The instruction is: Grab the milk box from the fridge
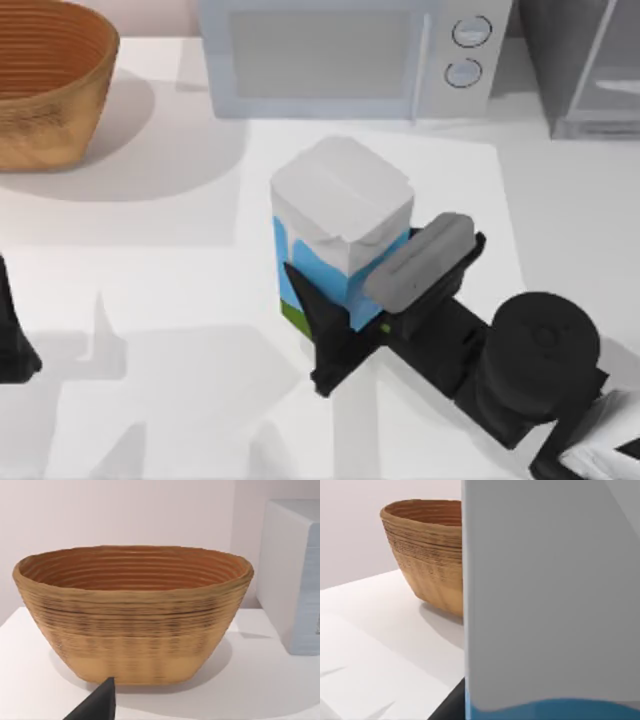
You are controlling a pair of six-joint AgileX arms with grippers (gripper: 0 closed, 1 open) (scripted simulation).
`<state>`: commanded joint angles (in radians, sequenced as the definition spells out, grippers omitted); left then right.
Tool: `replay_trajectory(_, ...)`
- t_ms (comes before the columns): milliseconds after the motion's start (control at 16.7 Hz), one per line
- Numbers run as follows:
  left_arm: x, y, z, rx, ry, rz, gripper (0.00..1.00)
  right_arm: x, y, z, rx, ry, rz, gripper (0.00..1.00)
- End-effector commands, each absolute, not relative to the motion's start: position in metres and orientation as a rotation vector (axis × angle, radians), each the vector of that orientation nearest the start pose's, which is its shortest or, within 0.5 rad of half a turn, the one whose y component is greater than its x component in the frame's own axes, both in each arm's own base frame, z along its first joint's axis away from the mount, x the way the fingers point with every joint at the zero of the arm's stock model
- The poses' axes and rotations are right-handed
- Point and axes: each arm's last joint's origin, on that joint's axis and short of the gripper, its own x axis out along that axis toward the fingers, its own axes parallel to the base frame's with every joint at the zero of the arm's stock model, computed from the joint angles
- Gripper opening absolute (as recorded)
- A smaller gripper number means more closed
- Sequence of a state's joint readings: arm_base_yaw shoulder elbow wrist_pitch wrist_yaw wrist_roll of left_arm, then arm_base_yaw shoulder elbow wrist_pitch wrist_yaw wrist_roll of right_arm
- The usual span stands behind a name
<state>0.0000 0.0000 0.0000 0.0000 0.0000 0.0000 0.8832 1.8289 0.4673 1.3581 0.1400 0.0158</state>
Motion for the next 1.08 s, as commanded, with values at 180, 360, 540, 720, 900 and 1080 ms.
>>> replay_trajectory(180,0.106,-0.001,0.16,0.0,0.0,0.0,1.0,0.196,0.232,0.126,0.003,-0.001,0.763,0.0)
replay_trajectory(360,0.106,-0.001,0.16,0.0,0.0,0.0,1.0,0.209,0.247,0.114,0.003,-0.002,0.764,0.0)
replay_trajectory(540,0.106,-0.001,0.16,0.0,0.0,0.0,1.0,0.224,0.263,0.094,-0.005,0.013,0.765,0.0)
replay_trajectory(720,0.106,-0.001,0.16,0.0,0.0,0.0,1.0,0.231,0.268,0.09,-0.001,0.002,0.763,0.0)
replay_trajectory(900,0.106,-0.001,0.16,0.0,0.0,0.0,1.0,0.231,0.268,0.09,-0.001,0.002,0.763,0.0)
replay_trajectory(1080,0.106,-0.001,0.16,0.0,0.0,0.0,1.0,0.231,0.268,0.09,-0.001,0.002,0.763,0.23)
